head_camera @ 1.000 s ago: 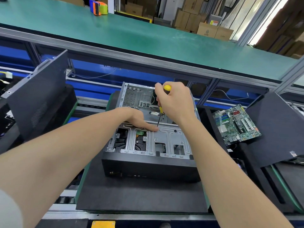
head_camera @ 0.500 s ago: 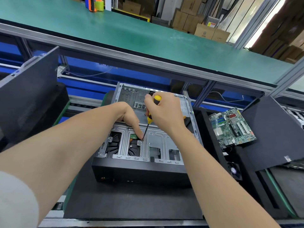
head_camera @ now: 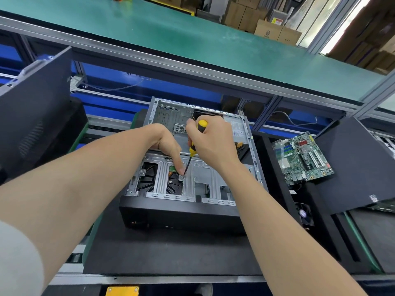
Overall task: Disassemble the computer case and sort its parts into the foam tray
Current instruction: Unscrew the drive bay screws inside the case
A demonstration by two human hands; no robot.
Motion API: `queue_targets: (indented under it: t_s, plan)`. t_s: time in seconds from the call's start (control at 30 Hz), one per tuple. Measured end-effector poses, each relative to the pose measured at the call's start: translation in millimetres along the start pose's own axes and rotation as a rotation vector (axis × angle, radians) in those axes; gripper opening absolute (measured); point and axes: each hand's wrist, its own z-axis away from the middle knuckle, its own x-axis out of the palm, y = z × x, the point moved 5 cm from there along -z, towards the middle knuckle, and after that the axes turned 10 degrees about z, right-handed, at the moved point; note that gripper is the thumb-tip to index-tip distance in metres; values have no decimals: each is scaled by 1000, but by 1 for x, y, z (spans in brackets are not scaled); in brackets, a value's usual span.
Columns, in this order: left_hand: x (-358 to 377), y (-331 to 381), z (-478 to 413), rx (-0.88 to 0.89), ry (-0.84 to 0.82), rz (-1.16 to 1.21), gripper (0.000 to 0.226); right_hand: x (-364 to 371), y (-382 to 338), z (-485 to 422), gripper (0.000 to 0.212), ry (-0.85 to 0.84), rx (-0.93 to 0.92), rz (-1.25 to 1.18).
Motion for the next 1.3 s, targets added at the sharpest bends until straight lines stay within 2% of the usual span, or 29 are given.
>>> queue_targets:
  t_s: [0.13, 0.47, 0.57, 0.67, 0.8, 0.87, 1.03, 1.17, 1.3]
  plan:
    - [1, 1, 2, -4, -3, -16, 100, -7, -2, -4, 44, 45, -1, -22]
    - [0, 0, 0, 12, 25, 23, 135, 0, 0, 1, 43, -12, 30, -23]
    - [-2, -1, 1, 5, 82, 50, 127, 0, -6, 2, 41, -111, -56, 6]
    - [-5, -1, 0, 12, 116, 64, 105, -1, -9, 1, 36, -197, -116, 59]
    - [-2, -1, 3, -9, 96, 66, 106, -4, -8, -1, 33, -230, -91, 98]
    - [-2, -1, 3, -22, 91, 73, 106, -5, -11, -1, 35, -200, -60, 174]
    - [-1, 2, 5, -9, 112, 32, 121, -4, -20, -3, 51, -130, -59, 574]
    - [-2, 0, 5, -15, 114, 48, 124, -4, -21, -9, 37, -389, -7, 502]
    - [-1, -4, 2, -76, 82, 70, 131, -12, -28, -8, 25, -470, -134, 432]
